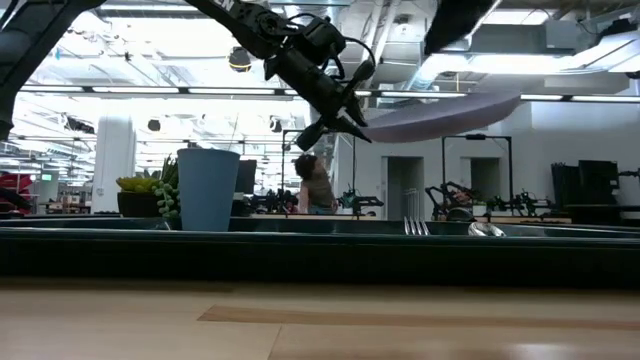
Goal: Pick and place plate/cup/fork/spoon on tray
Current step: Put the purple plate on the black tray to the left of the orange fork
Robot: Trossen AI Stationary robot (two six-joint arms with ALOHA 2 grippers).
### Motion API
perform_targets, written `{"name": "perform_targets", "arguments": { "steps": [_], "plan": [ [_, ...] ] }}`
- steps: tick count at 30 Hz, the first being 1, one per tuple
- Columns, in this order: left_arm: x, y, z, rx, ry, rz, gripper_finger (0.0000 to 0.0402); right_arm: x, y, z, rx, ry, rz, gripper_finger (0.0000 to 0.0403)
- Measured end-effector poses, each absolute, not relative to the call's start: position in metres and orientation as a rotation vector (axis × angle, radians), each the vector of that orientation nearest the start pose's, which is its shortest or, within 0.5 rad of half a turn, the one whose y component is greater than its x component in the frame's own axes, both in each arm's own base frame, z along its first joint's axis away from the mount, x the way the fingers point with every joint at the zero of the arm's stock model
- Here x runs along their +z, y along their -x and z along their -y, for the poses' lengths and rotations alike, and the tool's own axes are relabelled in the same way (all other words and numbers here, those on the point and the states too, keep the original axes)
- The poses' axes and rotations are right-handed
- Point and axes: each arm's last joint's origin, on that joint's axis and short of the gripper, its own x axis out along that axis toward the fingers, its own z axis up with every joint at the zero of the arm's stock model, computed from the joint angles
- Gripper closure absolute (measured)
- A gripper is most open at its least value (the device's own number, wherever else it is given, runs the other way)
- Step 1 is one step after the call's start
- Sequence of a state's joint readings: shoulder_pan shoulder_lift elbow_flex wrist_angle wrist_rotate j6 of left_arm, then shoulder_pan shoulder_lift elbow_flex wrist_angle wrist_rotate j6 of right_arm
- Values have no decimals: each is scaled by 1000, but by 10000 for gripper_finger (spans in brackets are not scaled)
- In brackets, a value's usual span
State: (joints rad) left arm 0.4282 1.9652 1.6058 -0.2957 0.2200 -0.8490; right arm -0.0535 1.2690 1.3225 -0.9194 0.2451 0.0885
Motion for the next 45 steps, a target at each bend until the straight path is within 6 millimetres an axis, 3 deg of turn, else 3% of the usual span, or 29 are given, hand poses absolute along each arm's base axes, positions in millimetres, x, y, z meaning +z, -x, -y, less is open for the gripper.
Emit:
{"name": "perform_targets", "arguments": {
  "steps": [4, 10, 14, 18, 21, 27, 31, 38, 45],
  "plan": [
    [266, -401, -173, 438, 1014, -575, 401, 405, -225, 14, -349, 12, -798, 136],
    [315, -368, -139, 435, 900, -650, 401, 470, -174, 6, -429, -4, -630, 152],
    [345, -332, -105, 527, 845, -698, 401, 487, -143, 6, -470, -33, -523, 164],
    [356, -294, -64, 654, 863, -697, 401, 493, -117, 9, -506, -86, -462, 173],
    [349, -265, -33, 719, 951, -677, 401, 495, -106, 11, -526, -118, -430, 177],
    [308, -218, 26, 861, 1222, -604, 401, 497, -97, 13, -542, -132, -407, 179],
    [283, -199, 62, 901, 1365, -556, 401, 496, -97, 13, -544, -130, -414, 179],
    [260, -189, 106, 930, 1464, -619, 401, 496, -98, 13, -544, -128, -416, 179],
    [238, -201, 132, 931, 1483, -748, 401, 496, -99, 13, -543, -129, -415, 179]
  ]
}}
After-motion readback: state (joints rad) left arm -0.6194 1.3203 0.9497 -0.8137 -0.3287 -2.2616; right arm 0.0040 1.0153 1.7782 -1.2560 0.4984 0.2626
